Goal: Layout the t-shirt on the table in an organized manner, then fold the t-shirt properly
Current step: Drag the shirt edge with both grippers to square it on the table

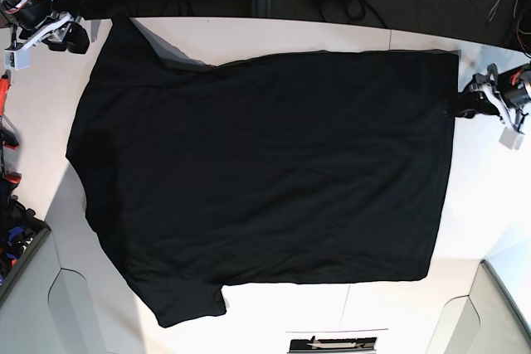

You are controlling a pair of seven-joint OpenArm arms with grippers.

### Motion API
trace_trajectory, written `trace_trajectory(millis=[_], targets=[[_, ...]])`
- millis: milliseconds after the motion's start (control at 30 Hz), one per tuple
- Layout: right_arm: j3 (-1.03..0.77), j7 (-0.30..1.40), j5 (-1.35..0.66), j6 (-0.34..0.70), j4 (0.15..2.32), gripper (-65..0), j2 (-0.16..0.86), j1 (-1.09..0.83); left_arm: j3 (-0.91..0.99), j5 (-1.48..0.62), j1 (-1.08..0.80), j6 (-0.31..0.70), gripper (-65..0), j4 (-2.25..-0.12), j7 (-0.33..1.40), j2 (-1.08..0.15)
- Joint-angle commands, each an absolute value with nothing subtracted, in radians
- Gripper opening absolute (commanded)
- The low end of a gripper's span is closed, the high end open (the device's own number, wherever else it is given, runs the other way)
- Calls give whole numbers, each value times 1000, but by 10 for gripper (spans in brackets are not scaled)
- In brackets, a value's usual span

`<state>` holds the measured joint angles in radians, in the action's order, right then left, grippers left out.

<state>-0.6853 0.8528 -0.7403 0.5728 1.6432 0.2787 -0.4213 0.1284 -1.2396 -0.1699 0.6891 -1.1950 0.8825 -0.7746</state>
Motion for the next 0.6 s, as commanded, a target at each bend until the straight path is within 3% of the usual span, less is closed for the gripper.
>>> trace_trajectory(millis=[0, 200, 367, 567], targets=[[-691, 856, -753, 578, 1657, -329, 282, -422, 139, -1259, -171, 698, -415, -1207, 864, -792], [-665, 865, -767, 582, 1657, -329, 234, -408, 139, -1209, -212, 698, -407, -1203, 832, -753], [-626, 865, -767, 582, 1657, -329, 215, -407, 160, -1136, -217, 698, -357, -1191, 809, -743], [-558, 865, -765, 583, 1657, -329, 213, -408, 300, -1163, -223, 698, -357, -1191, 849, -743]])
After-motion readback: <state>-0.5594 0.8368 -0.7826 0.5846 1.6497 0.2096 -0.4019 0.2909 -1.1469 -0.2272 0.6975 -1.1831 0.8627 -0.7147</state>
